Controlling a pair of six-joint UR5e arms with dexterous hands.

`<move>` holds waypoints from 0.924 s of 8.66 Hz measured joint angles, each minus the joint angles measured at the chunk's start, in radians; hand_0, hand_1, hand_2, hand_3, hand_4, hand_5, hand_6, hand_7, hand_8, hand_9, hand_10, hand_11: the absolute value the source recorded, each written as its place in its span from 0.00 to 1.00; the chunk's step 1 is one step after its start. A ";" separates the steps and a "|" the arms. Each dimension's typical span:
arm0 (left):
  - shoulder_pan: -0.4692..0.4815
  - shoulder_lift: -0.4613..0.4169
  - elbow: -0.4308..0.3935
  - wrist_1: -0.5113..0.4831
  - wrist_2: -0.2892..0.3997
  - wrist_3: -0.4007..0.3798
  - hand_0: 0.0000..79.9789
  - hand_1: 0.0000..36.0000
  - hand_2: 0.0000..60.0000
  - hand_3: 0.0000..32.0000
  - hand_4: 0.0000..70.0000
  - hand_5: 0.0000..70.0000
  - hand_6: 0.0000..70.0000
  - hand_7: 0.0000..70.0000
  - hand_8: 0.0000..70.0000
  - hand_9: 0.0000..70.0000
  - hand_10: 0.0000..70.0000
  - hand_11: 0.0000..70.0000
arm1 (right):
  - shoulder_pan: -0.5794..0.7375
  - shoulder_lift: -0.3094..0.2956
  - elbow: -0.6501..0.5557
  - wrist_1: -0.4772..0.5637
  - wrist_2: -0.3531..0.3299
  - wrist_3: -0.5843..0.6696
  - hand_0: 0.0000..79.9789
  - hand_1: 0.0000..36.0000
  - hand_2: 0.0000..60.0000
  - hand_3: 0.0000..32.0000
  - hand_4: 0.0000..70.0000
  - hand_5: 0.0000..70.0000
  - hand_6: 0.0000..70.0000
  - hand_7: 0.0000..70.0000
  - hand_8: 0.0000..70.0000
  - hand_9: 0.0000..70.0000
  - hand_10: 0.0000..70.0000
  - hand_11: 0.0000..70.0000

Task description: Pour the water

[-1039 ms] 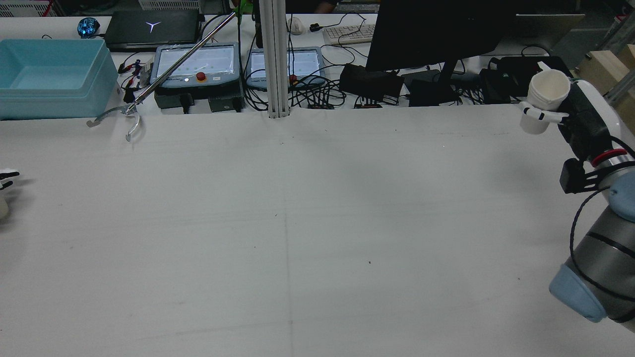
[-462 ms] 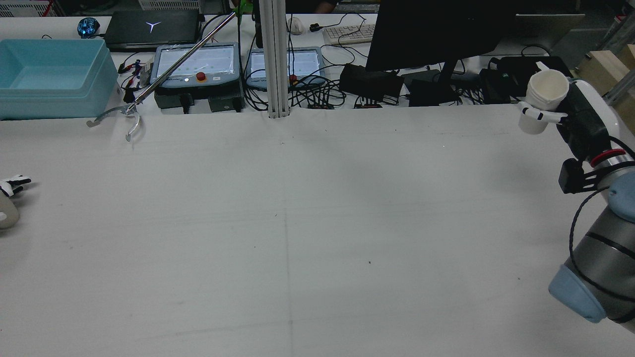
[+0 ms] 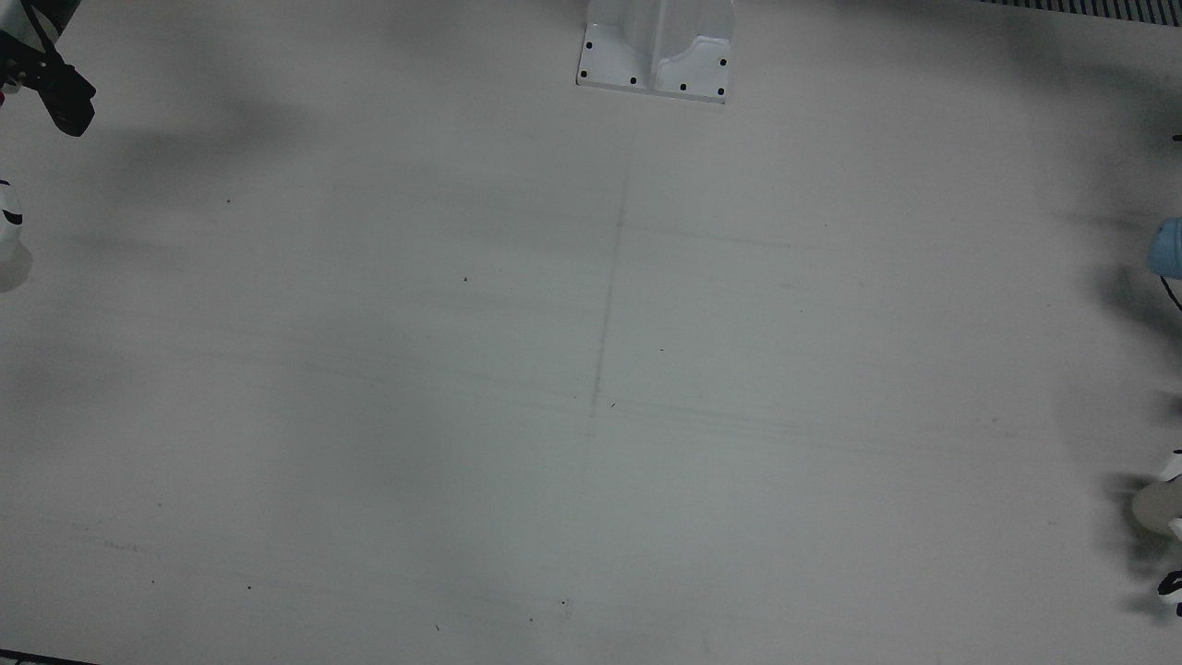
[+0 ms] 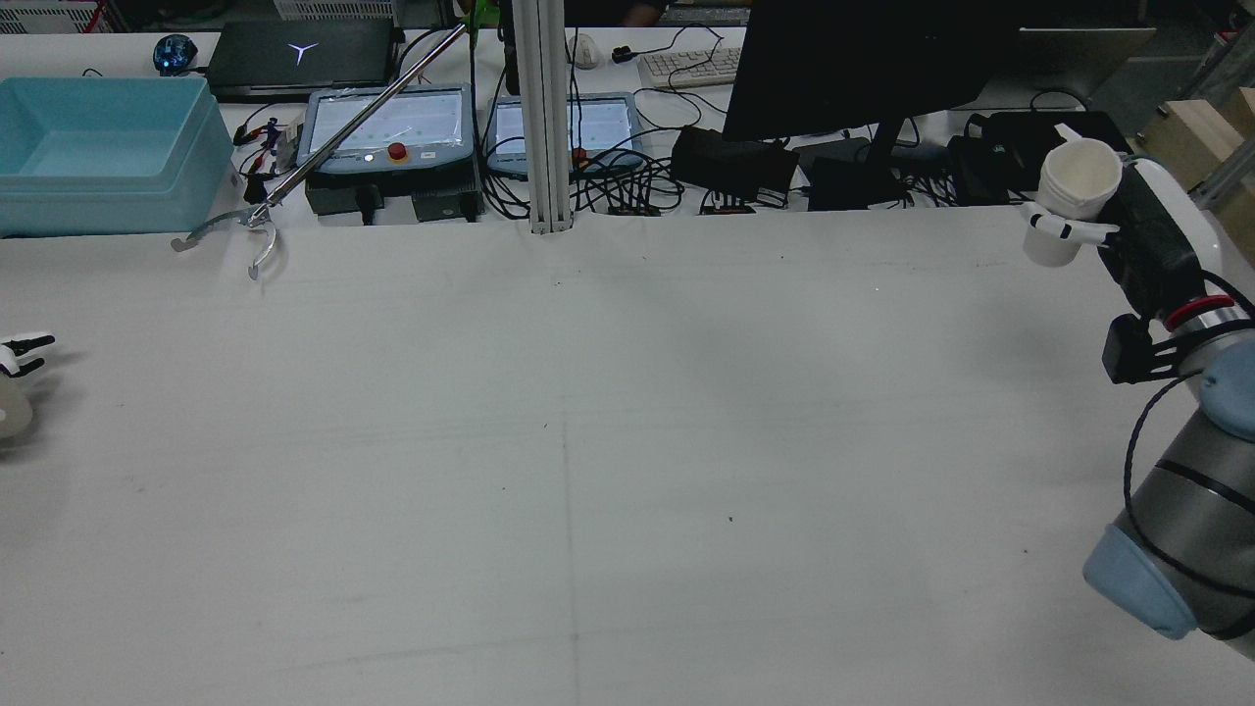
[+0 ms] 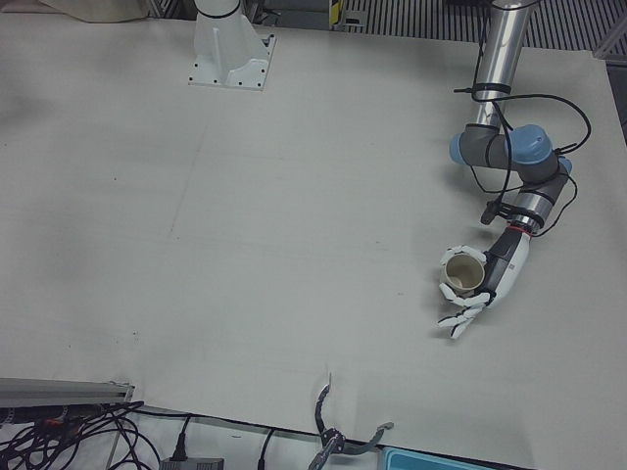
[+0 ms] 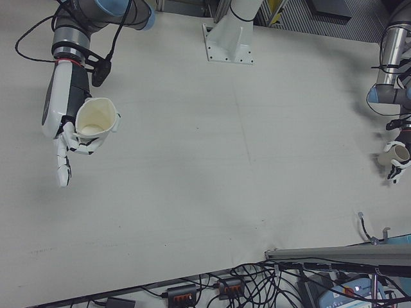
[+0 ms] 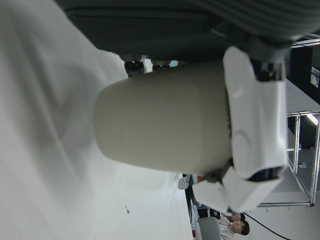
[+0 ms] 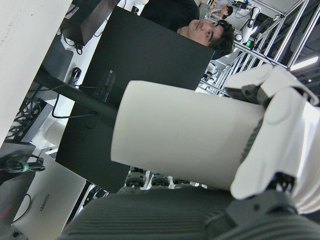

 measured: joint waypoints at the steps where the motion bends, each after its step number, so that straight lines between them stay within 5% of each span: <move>1: 0.000 0.001 0.001 -0.006 -0.001 0.001 0.70 0.49 0.28 0.00 0.77 1.00 0.29 0.22 0.11 0.09 0.11 0.17 | 0.000 0.000 0.000 0.000 0.000 0.000 0.56 0.62 1.00 0.00 0.29 1.00 0.08 0.13 0.07 0.13 0.11 0.17; 2: 0.001 0.003 0.001 -0.015 -0.001 0.002 0.69 0.44 0.16 0.00 0.67 0.87 0.26 0.21 0.10 0.07 0.10 0.16 | 0.000 0.001 0.000 0.000 0.001 -0.001 0.56 0.62 1.00 0.00 0.29 1.00 0.08 0.13 0.06 0.12 0.11 0.17; 3: 0.001 0.006 0.001 -0.028 -0.001 0.003 0.70 0.37 0.02 0.00 0.70 0.53 0.23 0.18 0.09 0.05 0.09 0.14 | 0.000 0.001 0.000 0.001 0.001 -0.001 0.56 0.62 1.00 0.00 0.29 1.00 0.08 0.13 0.07 0.12 0.11 0.17; 4: 0.001 0.010 0.003 -0.039 0.000 0.005 0.67 0.26 0.00 0.00 0.58 0.24 0.18 0.14 0.07 0.02 0.07 0.11 | -0.001 0.002 0.000 0.001 0.001 -0.001 0.56 0.62 1.00 0.00 0.29 1.00 0.08 0.12 0.07 0.13 0.11 0.17; 5: 0.001 0.012 0.004 -0.049 0.001 0.006 0.65 0.19 0.00 0.00 0.44 0.09 0.15 0.11 0.05 0.00 0.05 0.08 | -0.002 0.002 0.000 0.001 0.001 -0.001 0.56 0.62 1.00 0.00 0.29 1.00 0.08 0.13 0.07 0.13 0.11 0.17; 8: 0.001 0.016 0.006 -0.059 0.002 0.006 0.67 0.26 0.00 0.00 0.35 0.04 0.12 0.10 0.02 0.00 0.05 0.09 | -0.003 0.002 0.000 0.001 0.001 -0.001 0.56 0.63 1.00 0.00 0.29 1.00 0.08 0.12 0.06 0.12 0.11 0.17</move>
